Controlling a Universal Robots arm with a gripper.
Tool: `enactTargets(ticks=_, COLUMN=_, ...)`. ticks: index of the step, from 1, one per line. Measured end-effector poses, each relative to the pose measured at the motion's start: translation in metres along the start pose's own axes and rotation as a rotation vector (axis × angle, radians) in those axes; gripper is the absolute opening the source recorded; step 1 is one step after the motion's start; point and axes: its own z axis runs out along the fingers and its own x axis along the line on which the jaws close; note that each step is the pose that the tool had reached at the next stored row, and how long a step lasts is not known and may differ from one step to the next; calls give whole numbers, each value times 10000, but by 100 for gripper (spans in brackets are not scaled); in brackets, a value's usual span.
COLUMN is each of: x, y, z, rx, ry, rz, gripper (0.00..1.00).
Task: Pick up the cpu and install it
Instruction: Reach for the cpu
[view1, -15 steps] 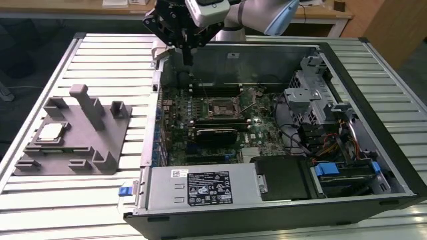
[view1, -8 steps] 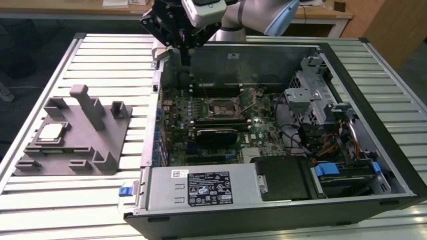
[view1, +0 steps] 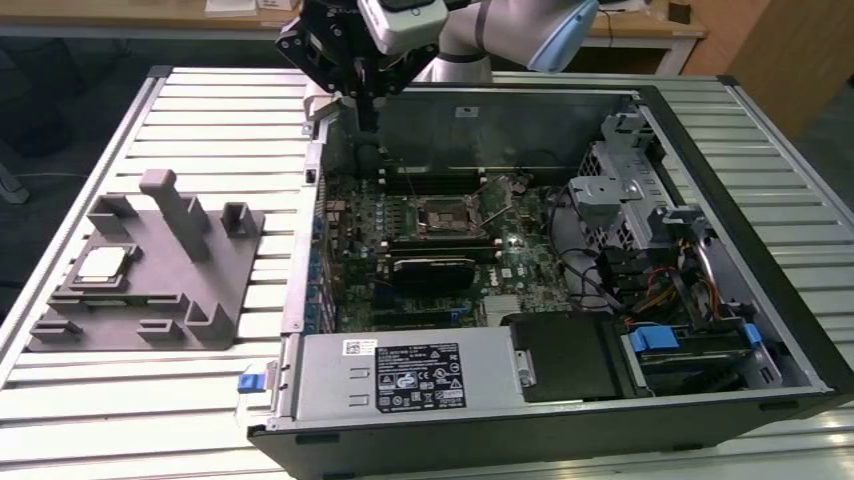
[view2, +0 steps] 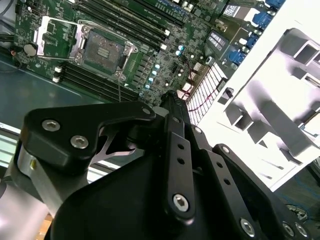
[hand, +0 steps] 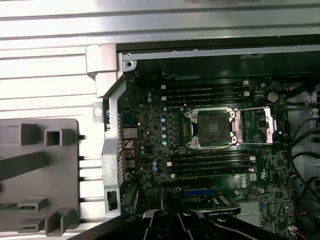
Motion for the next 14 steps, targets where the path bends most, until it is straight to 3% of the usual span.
enactTargets(ticks=4, x=21, y=-1, z=0, rx=0, ry=0, rz=1, gripper=11)
enactTargets(ticks=5, x=103, y=-8, z=-2, rx=0, ry=0, rz=0, gripper=11)
enactTargets(ticks=14, x=201, y=-15, z=-5, rx=0, ry=0, rz=0, gripper=11)
